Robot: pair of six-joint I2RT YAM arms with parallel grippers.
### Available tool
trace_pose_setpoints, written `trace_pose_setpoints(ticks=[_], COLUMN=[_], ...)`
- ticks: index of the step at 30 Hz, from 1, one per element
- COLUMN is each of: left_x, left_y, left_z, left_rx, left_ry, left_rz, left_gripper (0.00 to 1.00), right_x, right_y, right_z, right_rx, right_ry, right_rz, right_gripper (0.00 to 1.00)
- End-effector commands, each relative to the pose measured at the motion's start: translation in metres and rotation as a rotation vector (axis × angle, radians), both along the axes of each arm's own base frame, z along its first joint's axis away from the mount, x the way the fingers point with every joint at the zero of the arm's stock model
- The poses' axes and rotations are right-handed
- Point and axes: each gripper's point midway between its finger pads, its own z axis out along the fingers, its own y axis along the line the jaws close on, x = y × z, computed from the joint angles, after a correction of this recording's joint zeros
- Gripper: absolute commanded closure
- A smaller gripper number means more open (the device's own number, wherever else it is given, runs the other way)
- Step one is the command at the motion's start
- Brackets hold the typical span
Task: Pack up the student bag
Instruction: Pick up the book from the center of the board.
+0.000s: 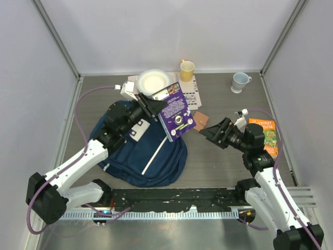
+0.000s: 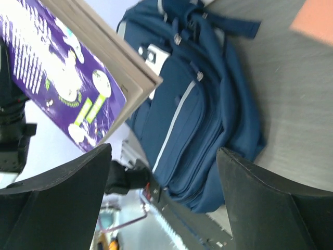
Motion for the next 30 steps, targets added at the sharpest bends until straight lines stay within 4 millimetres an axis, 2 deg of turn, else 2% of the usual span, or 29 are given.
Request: trace_pose_setpoints(ticks=[1,6,11,12,14,22,23,25,26,28,29,30], left_x=[0.007,0.009,0.008,0.008,0.006,-0.001,-0.001,-0.003,-0.004,-0.005,-0.005,-0.006], left_y=[0.005,0.004,-0.001,-0.002,-0.004,-0.004,-0.004,-0.003,-0.003,-0.002,-0.002,-0.002], left_z=[0.057,0.060,0.063,0.064,0.065,0.066,0.062,0.062,0.058,0.054,0.052,0.052], left_rx=[-0.152,-0.193,-0.255,-0.271,-0.299,-0.362,-0.361,-0.375,-0.375,-0.381,-0.384,-0.389], left_ry=[-0.109,-0.109,-0.090,-0.094,-0.085,-0.076,-0.069,-0.065,-0.060,-0.048,-0.046,-0.045], left_rz=[0.043,0.043,0.015,0.011,-0.007,-0.038,-0.036,-0.041,-0.043,-0.045,-0.045,-0.046], left_gripper=[1.00,1.00,1.00,1.00,1.00,1.00,1.00,1.00,1.00,1.00,1.00,1.00], right_x=[-0.008,-0.009,-0.008,-0.007,-0.004,0.016,0.017,0.020,0.021,0.022,0.022,0.023], right_y=[0.029,0.052,0.074,0.077,0.082,0.084,0.082,0.082,0.080,0.081,0.080,0.079], right_z=[0.040,0.059,0.055,0.061,0.055,0.071,0.080,0.076,0.083,0.082,0.084,0.083], right_rx=[0.191,0.255,0.356,0.384,0.416,0.485,0.514,0.535,0.557,0.565,0.571,0.573], right_ry=[-0.054,-0.079,-0.016,-0.036,-0.011,-0.111,-0.143,-0.137,-0.163,-0.168,-0.176,-0.177], right_rz=[0.070,0.093,0.093,0.091,0.058,-0.025,-0.030,-0.040,-0.046,-0.048,-0.051,-0.060], right_gripper=[0.13,0.12,0.12,0.12,0.12,0.12,0.12,0.12,0.12,0.12,0.13,0.19])
